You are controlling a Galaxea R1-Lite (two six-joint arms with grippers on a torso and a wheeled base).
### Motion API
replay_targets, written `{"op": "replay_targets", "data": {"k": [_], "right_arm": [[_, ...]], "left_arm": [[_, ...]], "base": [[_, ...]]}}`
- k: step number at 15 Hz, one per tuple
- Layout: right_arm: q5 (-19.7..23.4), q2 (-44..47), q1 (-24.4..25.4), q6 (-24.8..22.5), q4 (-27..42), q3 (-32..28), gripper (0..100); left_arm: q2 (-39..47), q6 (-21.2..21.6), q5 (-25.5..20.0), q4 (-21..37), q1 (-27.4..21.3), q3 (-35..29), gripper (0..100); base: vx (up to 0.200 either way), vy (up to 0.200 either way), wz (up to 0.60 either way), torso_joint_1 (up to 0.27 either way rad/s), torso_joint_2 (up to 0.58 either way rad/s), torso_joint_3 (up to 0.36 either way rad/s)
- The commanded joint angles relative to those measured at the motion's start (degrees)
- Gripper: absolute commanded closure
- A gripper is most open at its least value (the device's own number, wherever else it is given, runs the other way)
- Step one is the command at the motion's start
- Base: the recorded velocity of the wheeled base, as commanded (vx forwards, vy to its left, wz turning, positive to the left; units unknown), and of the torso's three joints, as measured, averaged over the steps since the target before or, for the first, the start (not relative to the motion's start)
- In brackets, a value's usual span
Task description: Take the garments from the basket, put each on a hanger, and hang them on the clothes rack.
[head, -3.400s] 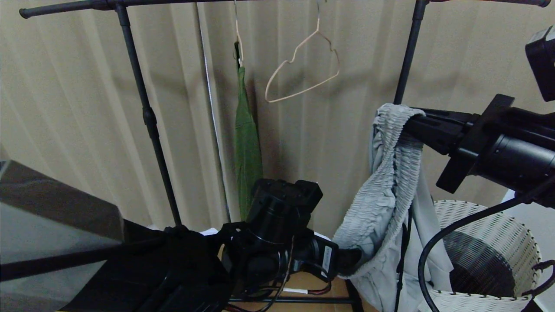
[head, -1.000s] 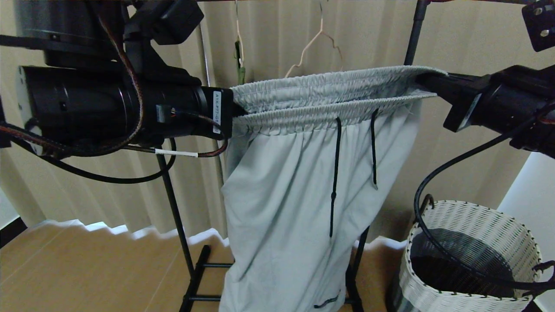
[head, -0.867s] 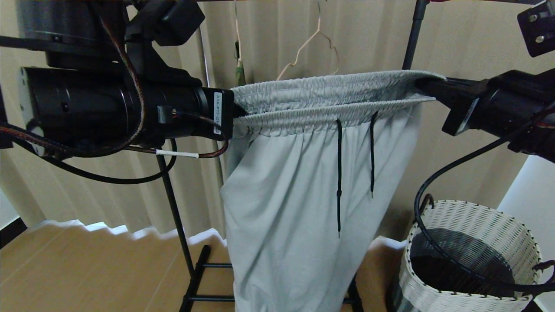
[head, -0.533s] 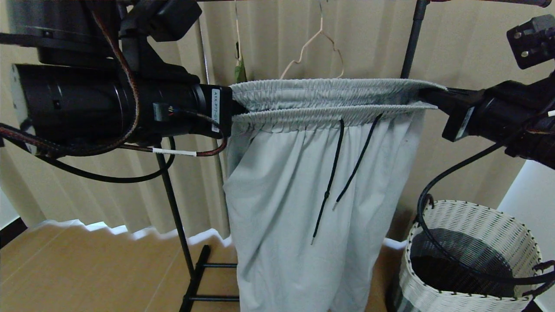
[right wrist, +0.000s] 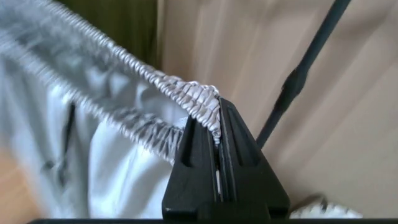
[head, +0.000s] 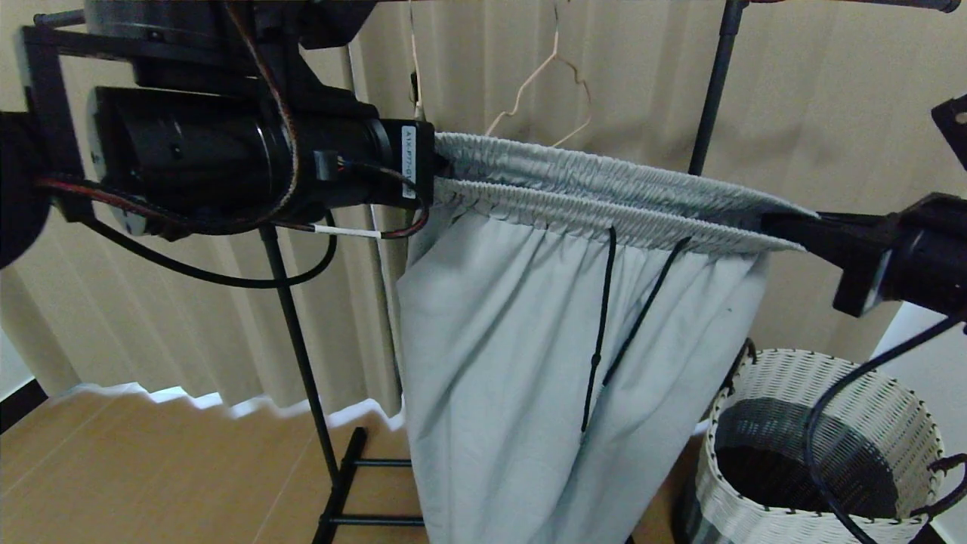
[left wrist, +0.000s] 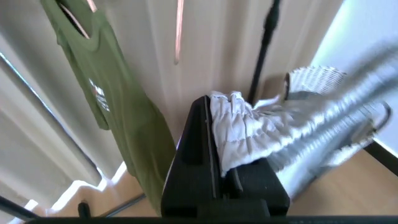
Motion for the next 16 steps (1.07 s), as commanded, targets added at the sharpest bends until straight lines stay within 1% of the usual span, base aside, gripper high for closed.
{"op": "replay_targets", "data": {"k": [1, 2, 3, 4, 6, 9, 10, 11, 12, 13, 14, 15, 16], "right_arm": [[6.14, -8.43, 0.35, 0.29, 6.78, 1.23, 100], [9.05, -9.66, 0.35, 0.29, 7.57, 2.19, 100], [15.81, -11.51, 0.35, 0.29, 7.65, 5.01, 100], [18.8, -12.3, 0.35, 0.29, 7.65, 6.5, 100], [21.0, -12.47, 0.44, 0.29, 7.57, 7.99, 100], [20.56, -10.45, 0.26, -0.15, 6.86, 7.99, 100], [19.59, -8.61, -0.18, -0.5, 3.44, 7.99, 100], [18.54, -7.64, -0.44, -0.5, 1.5, 7.91, 100], [15.46, -4.91, -0.71, -0.5, -2.28, 7.55, 100], [11.15, -1.22, -0.71, -0.5, -7.9, 7.11, 100], [10.72, -0.43, -0.71, -0.5, -8.78, 7.03, 100], [9.31, 4.58, -0.62, -0.5, -15.64, 5.97, 100], [9.4, 7.21, -0.53, -0.32, -18.63, 4.65, 100]], "left_arm": [[4.26, -0.03, 1.2, -0.42, -0.04, -2.38, 100], [4.87, -0.03, 1.46, -0.68, -0.04, -2.82, 100], [5.66, -0.03, 1.55, -1.21, -0.04, -3.09, 100], [6.01, -0.03, 1.55, -1.39, -0.13, -3.09, 100], [6.01, -0.03, 1.55, -1.39, -0.22, -3.0, 100], [5.4, -0.03, 1.55, -1.3, -0.22, -2.65, 100], [4.17, -0.03, 1.55, -1.04, -0.04, -1.94, 100], [3.55, 0.05, 1.55, -0.95, 0.05, -1.42, 100], [1.71, 0.23, 1.55, -0.77, 0.14, -0.01, 100], [-1.55, 0.41, 1.46, -0.33, 0.14, 2.45, 100], [-2.16, 0.49, 1.46, -0.07, 0.14, 2.8, 100], [-6.73, 2.34, 0.85, 2.04, 0.14, 6.06, 100], [-9.02, 3.66, 0.67, 2.74, 0.14, 7.81, 100]], "base": [[0.0, 0.0, 0.0, 0.0, 0.0, 0.0], [0.0, 0.0, 0.0, 0.0, 0.0, 0.0], [0.0, 0.0, 0.0, 0.0, 0.0, 0.0], [0.0, 0.0, 0.0, 0.0, 0.0, 0.0], [0.0, 0.0, 0.0, 0.0, 0.0, 0.0], [0.0, 0.0, 0.0, 0.0, 0.0, 0.0], [0.0, 0.0, 0.0, 0.0, 0.0, 0.0], [0.0, 0.0, 0.0, 0.0, 0.0, 0.0], [0.0, 0.0, 0.0, 0.0, 0.0, 0.0], [0.0, 0.0, 0.0, 0.0, 0.0, 0.0], [0.0, 0.0, 0.0, 0.0, 0.0, 0.0], [0.0, 0.0, 0.0, 0.0, 0.0, 0.0], [0.0, 0.0, 0.0, 0.0, 0.0, 0.0]]}}
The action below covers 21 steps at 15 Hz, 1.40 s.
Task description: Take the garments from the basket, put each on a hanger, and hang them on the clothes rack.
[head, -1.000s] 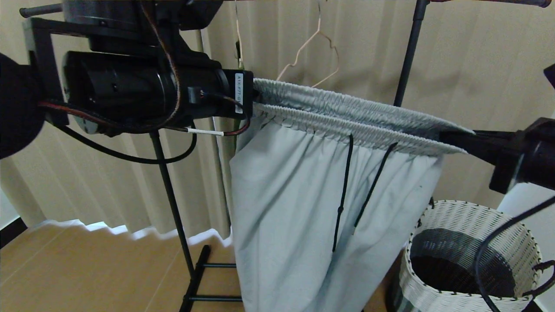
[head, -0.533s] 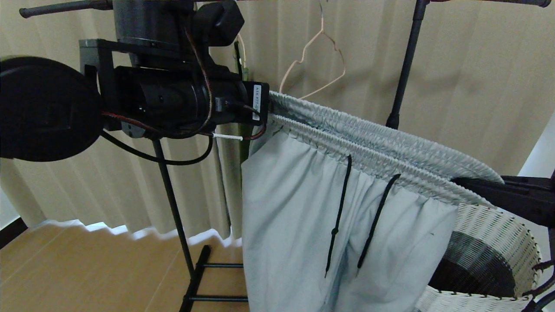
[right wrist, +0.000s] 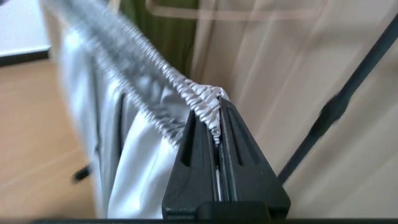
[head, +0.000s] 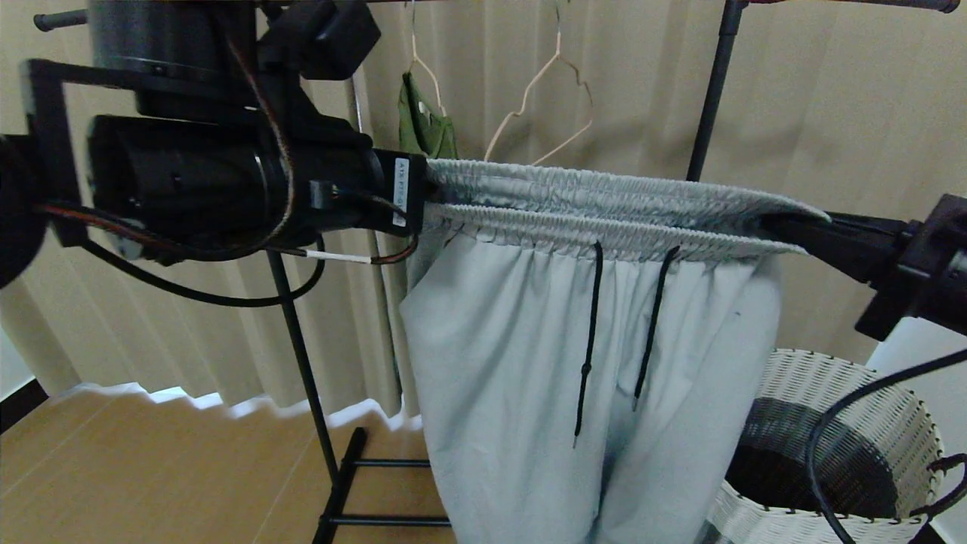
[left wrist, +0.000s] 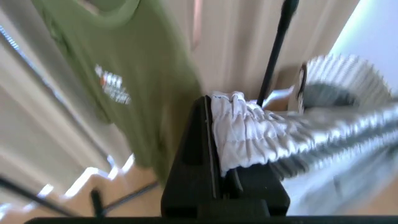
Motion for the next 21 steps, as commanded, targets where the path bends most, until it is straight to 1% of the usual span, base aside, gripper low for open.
{"op": "replay_targets", "data": {"k": [1, 3, 4, 5, 6, 7, 9, 11, 16, 17, 18, 19, 20, 21], "right_arm": [[-0.62, 10.4, 0.18, 0.23, -6.8, -3.42, 100], [-0.53, 14.09, 0.36, 1.02, -9.87, -6.59, 100], [-0.53, 16.37, 0.44, 2.51, -11.45, -8.87, 100], [-0.53, 17.25, 0.62, 3.3, -12.16, -9.84, 100], [-0.45, 18.92, 1.06, 4.45, -13.04, -11.6, 100], [-0.53, 21.47, 1.76, 5.33, -14.27, -14.06, 100], [-0.45, 23.23, 2.29, 5.33, -14.62, -15.46, 100], [-0.53, 23.67, 2.9, 5.33, -14.62, -15.55, 100], [-0.8, 22.0, 2.9, 5.24, -14.44, -15.11, 100], [-0.89, 19.89, 2.82, 5.24, -13.48, -15.29, 100], [-0.89, 18.04, 2.46, 5.15, -12.51, -15.46, 100], [-0.89, 15.23, 2.46, 5.15, -9.52, -15.64, 100], [-0.89, 14.62, 2.38, 5.15, -8.73, -15.73, 100], [-0.8, 11.54, 2.46, 5.15, -4.95, -15.82, 100]], "left_arm": [[-8.79, 2.62, -1.11, 1.86, -0.1, 5.1, 100], [-12.74, 4.29, -5.41, 3.0, -0.1, 7.74, 100], [-15.12, 4.99, -8.14, 4.05, -0.1, 9.14, 100], [-16.08, 5.08, -9.37, 4.41, -0.19, 9.76, 100], [-17.49, 5.16, -11.92, 4.58, -0.19, 10.81, 100], [-19.77, 5.25, -17.1, 4.58, -0.27, 12.39, 100], [-22.23, 5.43, -22.99, 4.41, -0.45, 14.33, 100], [-23.38, 5.6, -26.77, 4.05, -0.63, 15.91, 100], [-22.94, 6.31, -26.68, 3.97, -0.89, 15.73, 100], [-21.8, 7.36, -24.75, 3.97, -0.19, 14.42, 100], [-20.3, 7.71, -20.44, 4.05, 0.34, 12.83, 100], [-18.19, 7.71, -14.29, 3.97, 0.34, 10.99, 100], [-17.66, 7.71, -13.06, 3.97, 0.34, 10.55, 100], [-15.38, 7.71, -8.66, 3.61, 0.25, 9.05, 100]], "base": [[0.0, 0.0, 0.0, 0.0, 0.0, 0.0], [0.0, 0.0, 0.0, 0.0, 0.0, 0.0], [0.0, 0.0, 0.0, 0.0, 0.0, 0.0], [0.0, 0.0, 0.0, 0.0, 0.0, 0.0], [0.0, 0.0, 0.0, 0.0, 0.0, 0.0], [0.0, 0.0, 0.0, 0.0, 0.0, 0.0], [0.0, 0.0, 0.0, 0.0, 0.0, 0.0], [0.0, 0.0, 0.0, 0.0, 0.0, 0.0], [0.0, 0.0, 0.0, 0.0, 0.0, 0.0], [0.0, 0.0, 0.0, 0.0, 0.0, 0.0], [0.0, 0.0, 0.0, 0.0, 0.0, 0.0], [0.0, 0.0, 0.0, 0.0, 0.0, 0.0], [0.0, 0.0, 0.0, 0.0, 0.0, 0.0], [0.0, 0.0, 0.0, 0.0, 0.0, 0.0]]}}
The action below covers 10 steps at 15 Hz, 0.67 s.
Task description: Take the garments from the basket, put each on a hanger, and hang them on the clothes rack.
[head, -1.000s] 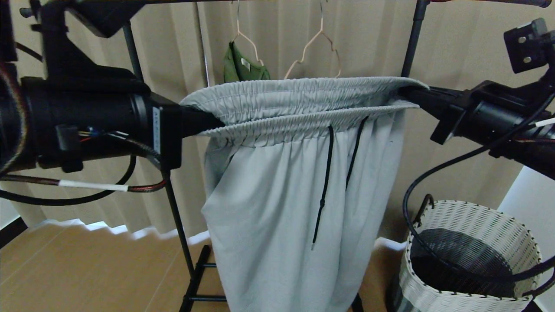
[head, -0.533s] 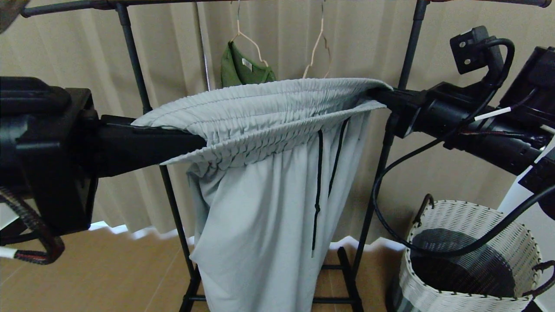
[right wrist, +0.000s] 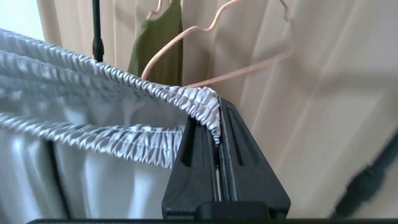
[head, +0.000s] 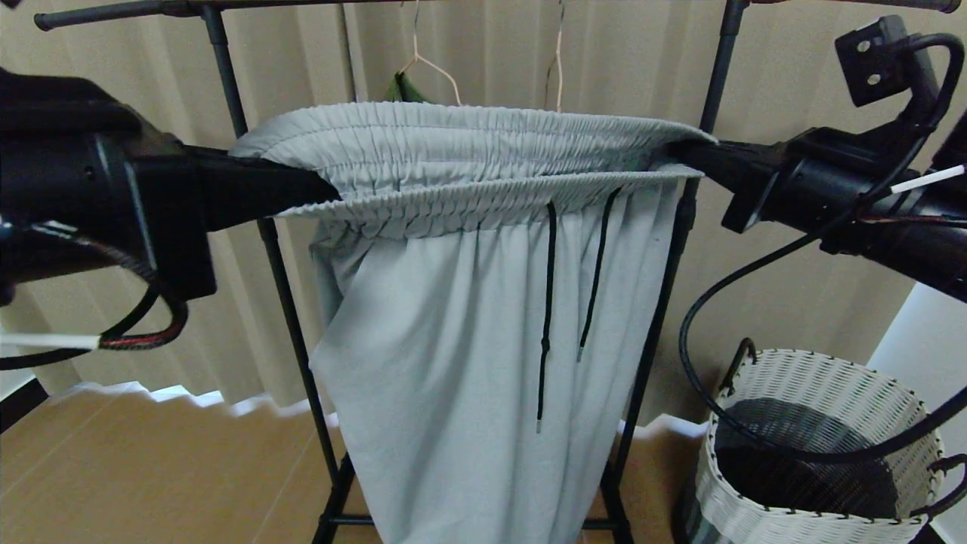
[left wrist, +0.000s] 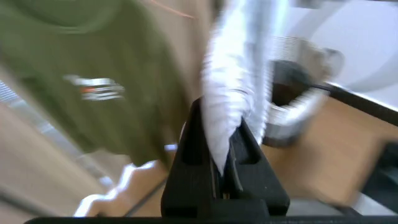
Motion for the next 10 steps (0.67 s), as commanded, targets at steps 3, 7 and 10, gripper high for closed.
{"op": "replay_targets", "data": {"k": [3, 7, 10], "right_arm": [[0.14, -11.03, 0.05, -0.04, 7.38, 3.26, 100], [0.32, -11.29, 0.05, -0.22, 6.77, 6.6, 100], [0.49, -11.03, 0.05, -0.31, 7.12, 5.8, 100]], "left_arm": [[7.48, -0.17, 3.81, -4.73, -0.64, -1.21, 100], [6.51, -0.43, 3.81, -4.73, -1.52, 1.25, 100], [5.9, -0.43, 3.81, -4.73, -1.44, 1.07, 100]], "base": [[0.0, 0.0, 0.0, 0.0, 0.0, 0.0], [0.0, 0.0, 0.0, 0.0, 0.0, 0.0], [0.0, 0.0, 0.0, 0.0, 0.0, 0.0]]}}
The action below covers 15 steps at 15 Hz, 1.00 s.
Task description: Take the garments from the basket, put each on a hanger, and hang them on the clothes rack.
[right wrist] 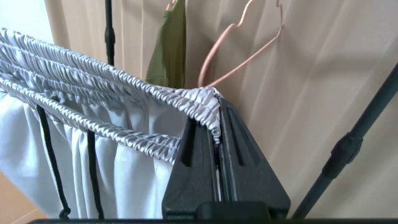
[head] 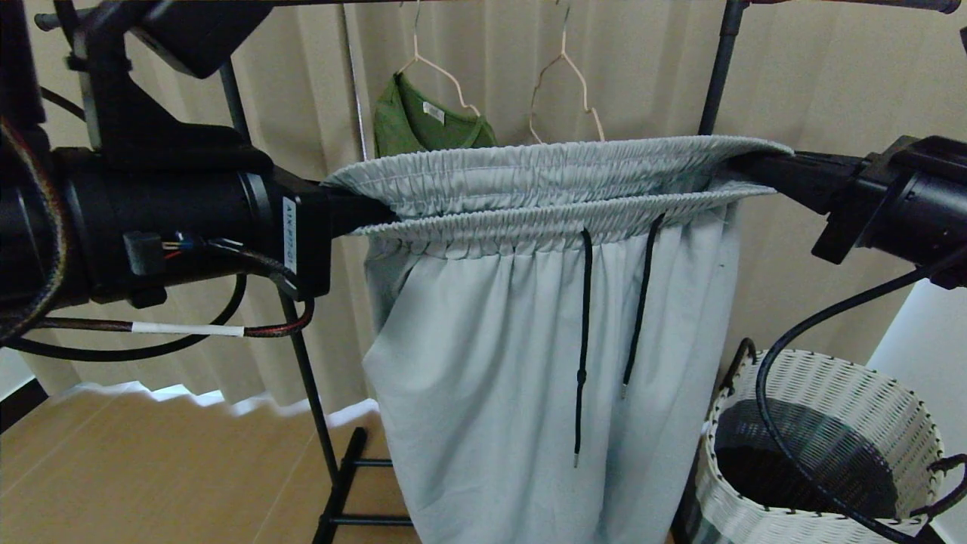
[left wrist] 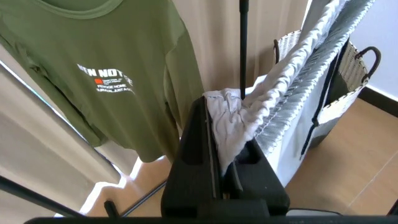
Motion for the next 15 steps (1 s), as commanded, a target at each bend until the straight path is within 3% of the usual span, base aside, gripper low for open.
{"op": "replay_targets", "data": {"k": [1, 13, 14, 15], "right_arm": [[0.05, -0.12, 0.04, 0.05, 0.07, -0.07, 100], [-0.03, -0.12, 0.13, -0.04, 0.25, 0.63, 100], [-0.03, -0.12, 0.13, -0.04, 0.16, 0.81, 0], [-0.03, -0.29, 0.13, -0.04, -0.1, 1.42, 0]], "left_arm": [[-0.28, 0.02, -0.01, 0.01, 0.03, 0.12, 100], [-1.25, 0.2, -0.01, 0.01, 0.12, 1.18, 100], [-1.25, 0.2, 0.08, 0.01, 0.2, 1.18, 100], [-1.25, 0.28, 0.08, 0.01, 0.38, 1.18, 100]], "base": [[0.0, 0.0, 0.0, 0.0, 0.0, 0.0], [0.0, 0.0, 0.0, 0.0, 0.0, 0.0], [0.0, 0.0, 0.0, 0.0, 0.0, 0.0], [0.0, 0.0, 0.0, 0.0, 0.0, 0.0]]}}
